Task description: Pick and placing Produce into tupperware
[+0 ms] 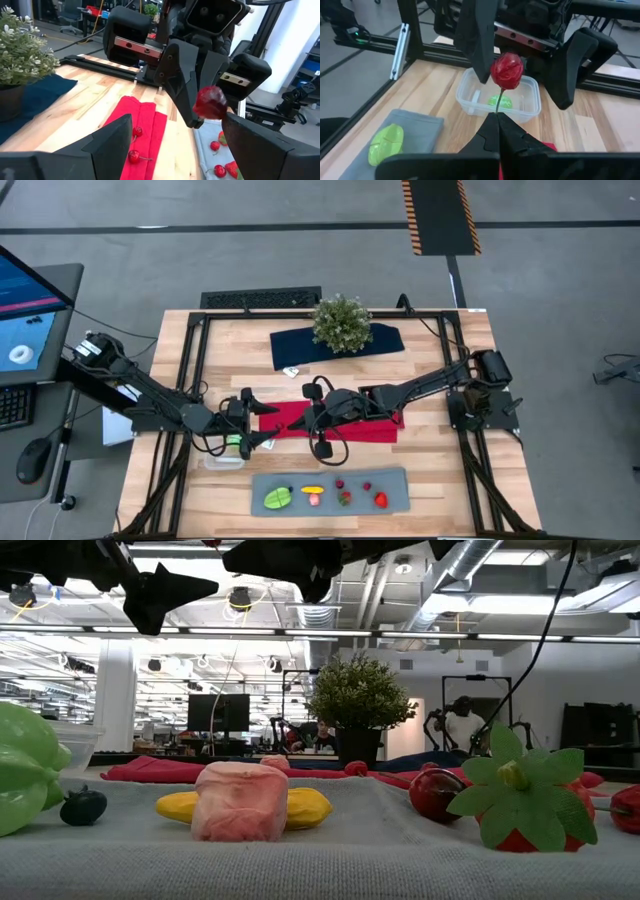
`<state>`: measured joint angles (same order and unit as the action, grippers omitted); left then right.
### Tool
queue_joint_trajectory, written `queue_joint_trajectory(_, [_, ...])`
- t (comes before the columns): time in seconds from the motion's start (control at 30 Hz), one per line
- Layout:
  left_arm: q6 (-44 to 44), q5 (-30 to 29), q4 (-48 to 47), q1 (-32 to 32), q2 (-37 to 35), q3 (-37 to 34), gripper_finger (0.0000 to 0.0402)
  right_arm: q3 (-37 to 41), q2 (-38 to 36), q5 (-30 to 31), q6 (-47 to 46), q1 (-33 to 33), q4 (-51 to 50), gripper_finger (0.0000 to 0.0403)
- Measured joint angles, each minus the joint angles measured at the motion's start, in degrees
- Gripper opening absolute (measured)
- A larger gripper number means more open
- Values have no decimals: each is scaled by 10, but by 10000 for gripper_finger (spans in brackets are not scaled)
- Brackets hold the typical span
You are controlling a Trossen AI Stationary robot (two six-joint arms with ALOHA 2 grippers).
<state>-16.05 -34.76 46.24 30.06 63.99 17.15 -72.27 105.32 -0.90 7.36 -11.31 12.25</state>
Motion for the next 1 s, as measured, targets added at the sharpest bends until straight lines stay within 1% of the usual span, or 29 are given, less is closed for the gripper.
queue_joint_trajectory(0.17, [0, 4, 0, 0, 0, 0, 296, 0, 0, -6, -3, 3, 2, 10])
queue_joint_trajectory(0.23, [0, 5, 0, 0, 0, 0, 290, 0, 0, -7, -4, 5, 2, 10])
queue_joint_trajectory(0.47, [10, 11, 8, 0, 0, 0, 234, 0, 0, -7, -13, 6, -2, 10])
queue_joint_trajectory(0.6, [19, 11, 14, 0, 0, 0, 213, -2, 12, -8, -14, 6, 11, 10])
queue_joint_trajectory(0.67, [20, 11, 14, 0, 0, 0, 207, 1, 19, -13, -17, 6, 0, 10])
queue_joint_trajectory(0.77, [19, 11, 15, 0, 0, 0, 204, -10, 50, -17, -15, 9, 24, 10])
queue_joint_trajectory(0.83, [19, 13, 13, 0, 1, 0, 204, -13, 57, -4, -11, 10, -4, 10])
queue_joint_trajectory(0.9, [18, 13, 13, 0, 5, 0, 204, -37, 66, -3, -9, 11, -1, 10])
queue_joint_trajectory(1.0, [18, 14, 17, 0, 12, 0, 204, -47, 63, -1, -4, 11, -17, 10])
